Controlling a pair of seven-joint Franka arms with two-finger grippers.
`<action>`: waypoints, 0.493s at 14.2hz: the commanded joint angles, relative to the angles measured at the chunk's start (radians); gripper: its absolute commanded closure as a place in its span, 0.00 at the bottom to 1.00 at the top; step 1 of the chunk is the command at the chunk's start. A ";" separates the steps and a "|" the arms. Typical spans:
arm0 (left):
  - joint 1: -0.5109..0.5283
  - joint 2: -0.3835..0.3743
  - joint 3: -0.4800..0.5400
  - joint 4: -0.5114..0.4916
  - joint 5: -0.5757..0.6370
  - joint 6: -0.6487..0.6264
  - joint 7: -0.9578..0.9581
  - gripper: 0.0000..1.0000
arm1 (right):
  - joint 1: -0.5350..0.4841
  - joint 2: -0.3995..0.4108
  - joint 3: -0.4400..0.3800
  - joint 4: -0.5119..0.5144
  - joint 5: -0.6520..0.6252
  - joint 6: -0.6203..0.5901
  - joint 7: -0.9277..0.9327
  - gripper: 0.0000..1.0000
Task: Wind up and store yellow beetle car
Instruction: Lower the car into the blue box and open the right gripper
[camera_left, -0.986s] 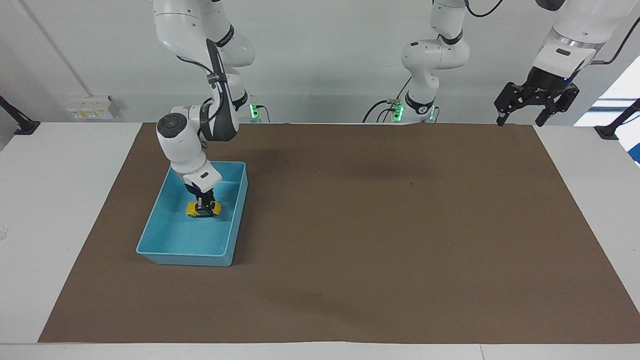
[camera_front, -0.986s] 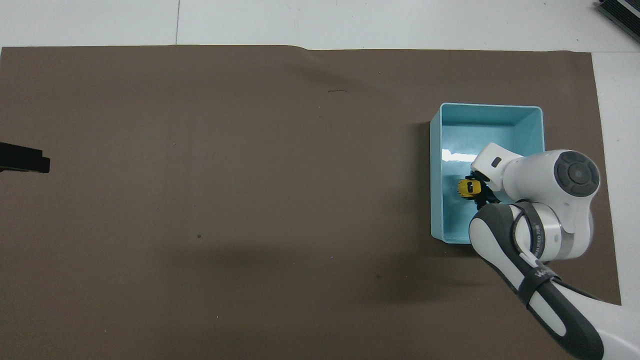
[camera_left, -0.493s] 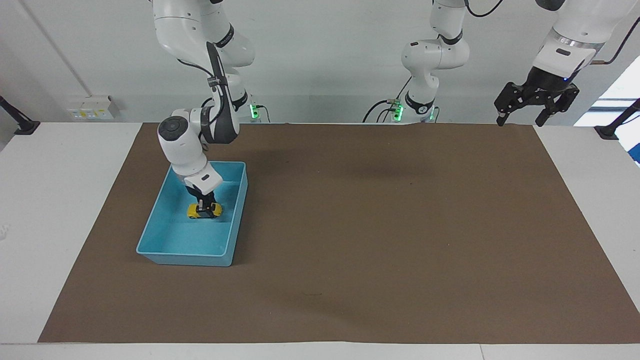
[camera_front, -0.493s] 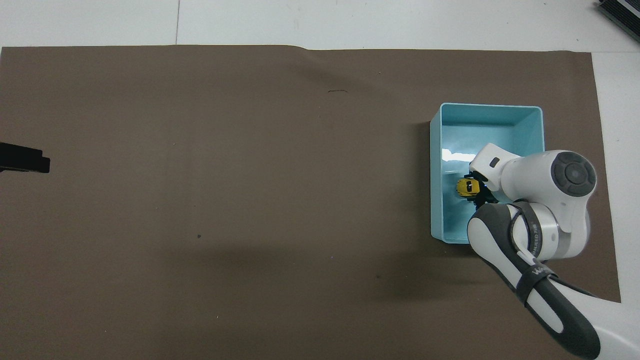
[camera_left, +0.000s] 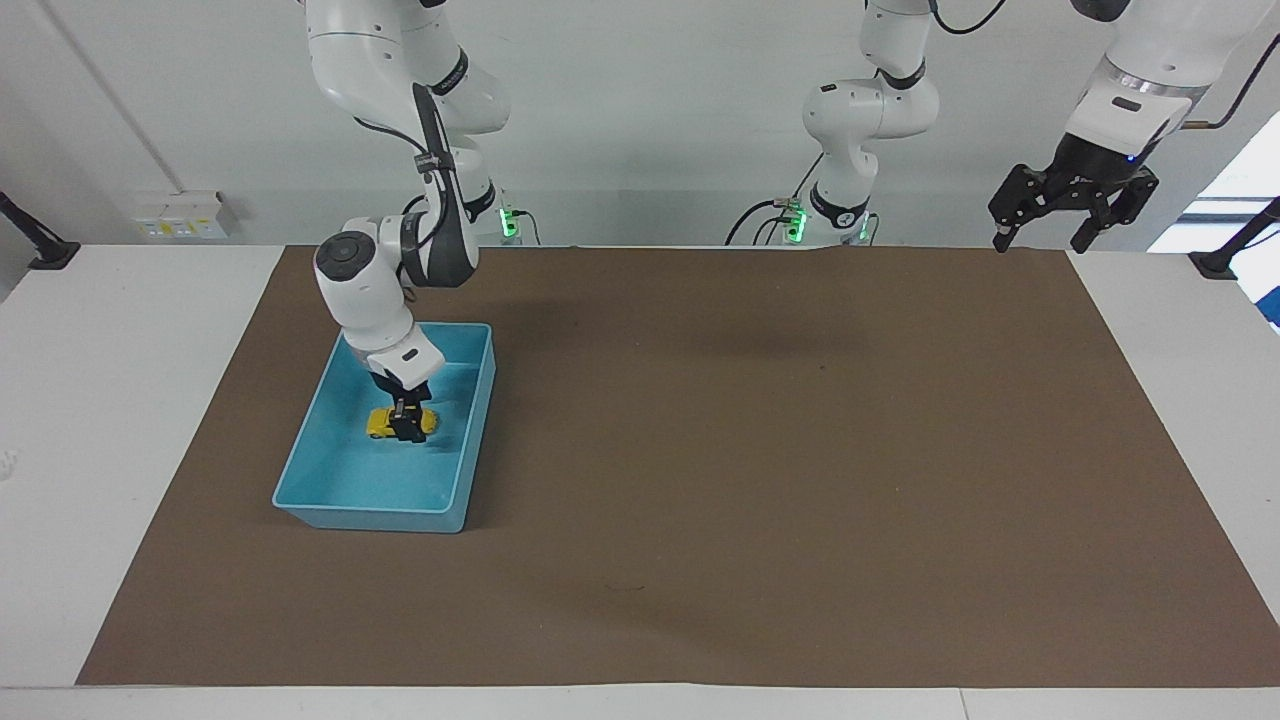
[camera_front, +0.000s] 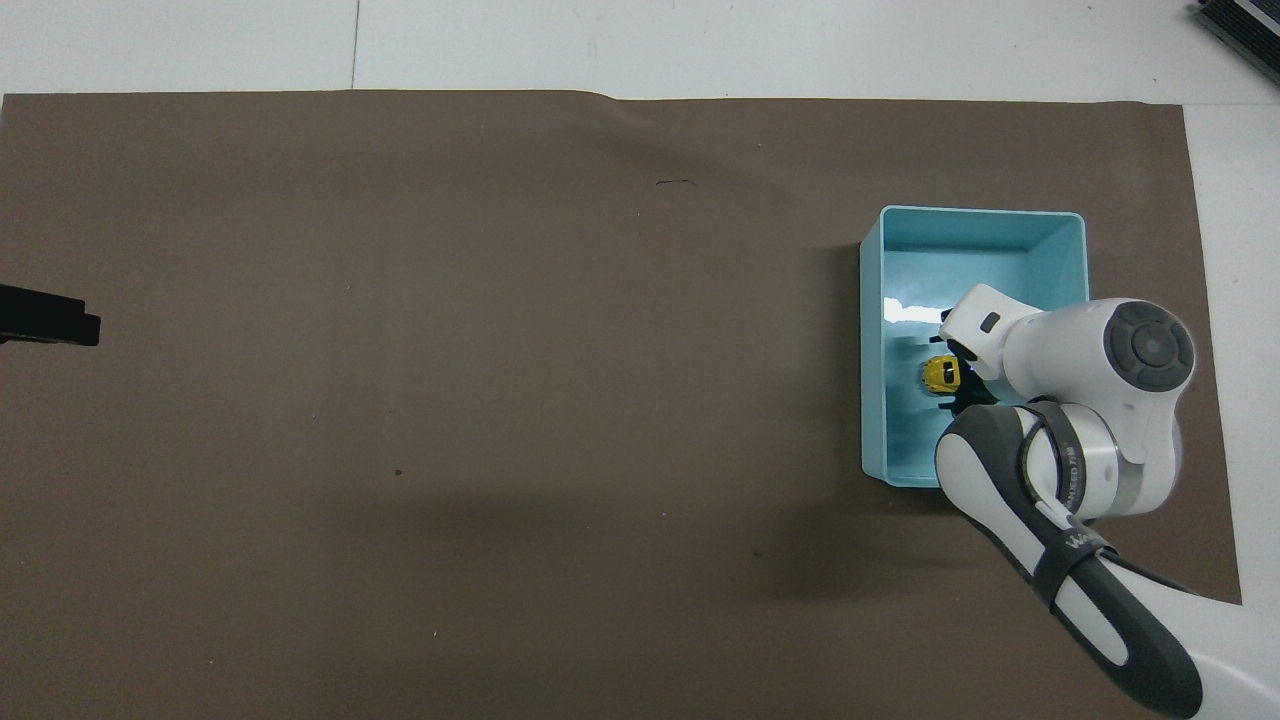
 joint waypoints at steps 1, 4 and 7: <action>0.017 -0.015 -0.009 -0.013 -0.014 -0.011 -0.002 0.00 | -0.004 -0.022 0.008 0.058 -0.007 -0.108 -0.012 0.12; 0.017 -0.015 -0.009 -0.013 -0.014 -0.011 -0.001 0.00 | -0.004 -0.028 0.008 0.098 0.002 -0.167 -0.012 0.08; 0.017 -0.015 -0.009 -0.013 -0.014 -0.011 -0.001 0.00 | -0.003 -0.080 0.008 0.123 0.010 -0.225 -0.009 0.06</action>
